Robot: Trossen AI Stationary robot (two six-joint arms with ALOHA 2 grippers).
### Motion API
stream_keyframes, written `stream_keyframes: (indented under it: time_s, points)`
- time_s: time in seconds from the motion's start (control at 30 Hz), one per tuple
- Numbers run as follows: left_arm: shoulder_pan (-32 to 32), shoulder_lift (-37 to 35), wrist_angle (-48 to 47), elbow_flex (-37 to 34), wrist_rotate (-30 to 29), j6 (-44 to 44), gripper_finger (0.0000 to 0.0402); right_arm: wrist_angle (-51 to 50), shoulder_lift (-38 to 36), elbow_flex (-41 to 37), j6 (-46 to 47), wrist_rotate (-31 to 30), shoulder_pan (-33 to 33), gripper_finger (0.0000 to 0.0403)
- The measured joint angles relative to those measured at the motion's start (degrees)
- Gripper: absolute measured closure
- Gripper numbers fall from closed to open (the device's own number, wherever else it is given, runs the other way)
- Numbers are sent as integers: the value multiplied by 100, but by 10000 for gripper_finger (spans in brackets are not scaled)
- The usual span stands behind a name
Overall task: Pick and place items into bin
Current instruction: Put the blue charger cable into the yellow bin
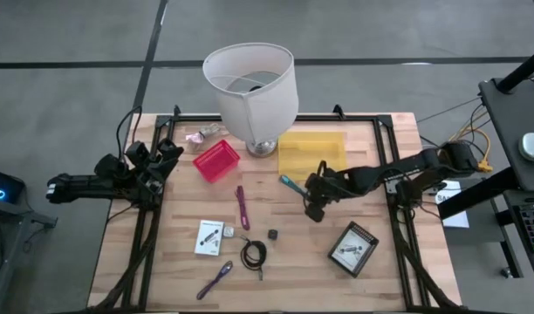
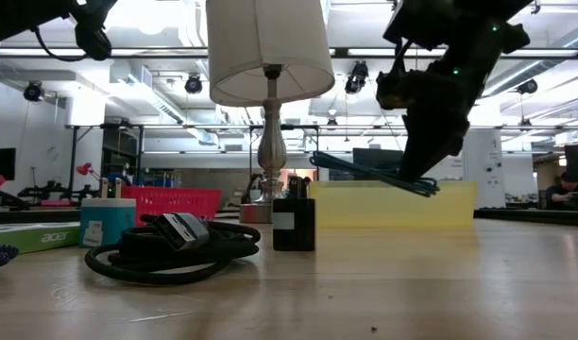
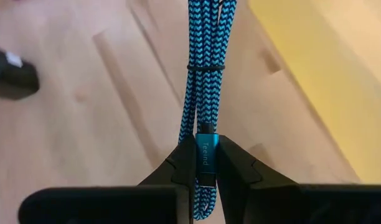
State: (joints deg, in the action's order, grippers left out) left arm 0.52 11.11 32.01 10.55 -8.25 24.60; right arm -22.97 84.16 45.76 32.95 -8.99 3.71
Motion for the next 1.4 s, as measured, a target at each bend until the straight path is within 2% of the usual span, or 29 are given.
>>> stream_keyframes:
  time_s: [0.53,0.77,0.9,1.27,1.4]
  points:
    - [1,7,-2,-2,1,0,191,849,-7,-24,17,13,-777,374]
    - [1,-2,4,-2,0,0,191,948,-11,-24,669,76,-1049,374]
    - [0,5,6,-2,0,0,191,1028,-17,-24,1036,314,-1180,374]
    - [1,-9,-2,-2,-1,12,191,1235,-280,-24,1565,354,-1244,374]
    - [1,-6,0,-2,-263,-121,191,1215,-413,-24,1794,346,-1351,374]
